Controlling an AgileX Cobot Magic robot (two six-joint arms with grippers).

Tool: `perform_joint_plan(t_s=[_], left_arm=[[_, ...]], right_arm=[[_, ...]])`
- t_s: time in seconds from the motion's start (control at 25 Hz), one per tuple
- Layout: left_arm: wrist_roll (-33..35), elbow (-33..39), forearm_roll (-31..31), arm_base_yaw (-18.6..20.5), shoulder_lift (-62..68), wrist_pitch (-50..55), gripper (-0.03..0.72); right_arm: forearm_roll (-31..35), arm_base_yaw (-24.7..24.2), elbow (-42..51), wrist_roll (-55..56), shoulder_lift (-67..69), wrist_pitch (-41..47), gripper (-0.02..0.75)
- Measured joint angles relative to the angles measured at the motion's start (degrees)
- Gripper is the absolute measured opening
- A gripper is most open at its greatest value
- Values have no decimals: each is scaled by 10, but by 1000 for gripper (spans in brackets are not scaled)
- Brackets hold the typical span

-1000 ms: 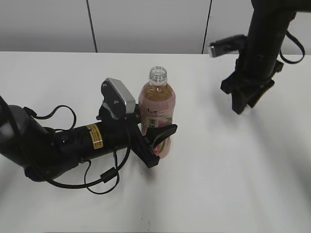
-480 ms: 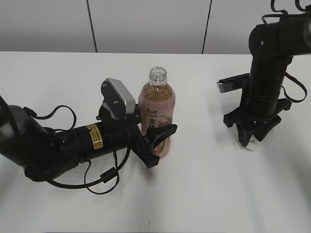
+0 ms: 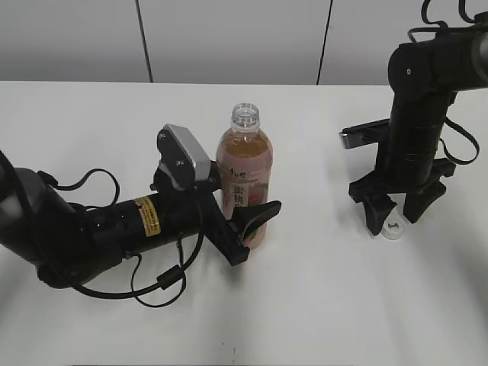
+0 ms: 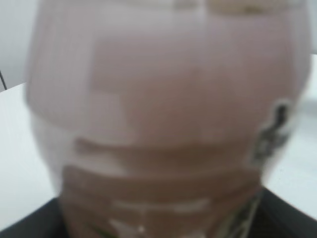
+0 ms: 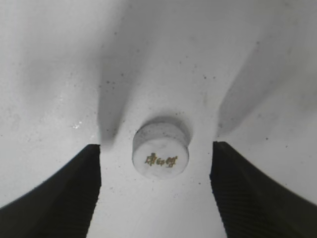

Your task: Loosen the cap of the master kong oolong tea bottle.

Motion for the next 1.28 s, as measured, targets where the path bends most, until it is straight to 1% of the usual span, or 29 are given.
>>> perform_joint_plan(t_s=[0.04,0.12,0.24,0.36,0.52,0.76,1.04,1.08,1.12,1.28], left_arm=[[0,1,0,0,0,0,501],[0,4,-1,0,0,-4,545],[0,13,-6,0,0,-12,569],[1,32,-16,8,0,-15,574],[3,59,-28,29,-4,-14,575],[3,104,-25,51,-69,-15,578],[3,184,-37,56,-137,-17,578],[3,200,-50,56,-147,-17,578],[3,215,-76,56,-157,-17,578],[-9,249,-245,62,-199,-17,578]], right_arm=[[0,0,0,0,0,0,524],[0,0,0,0,0,0,524],[0,0,0,0,-6,0,524],[0,0,0,0,-19,0,524],[5,0,0,0,-40,0,524],[6,0,0,-1,-73,8,524],[6,0,0,-1,-88,33,524],[6,0,0,-1,-88,37,524],[6,0,0,-1,-89,41,524],[6,0,0,-1,-92,47,524]])
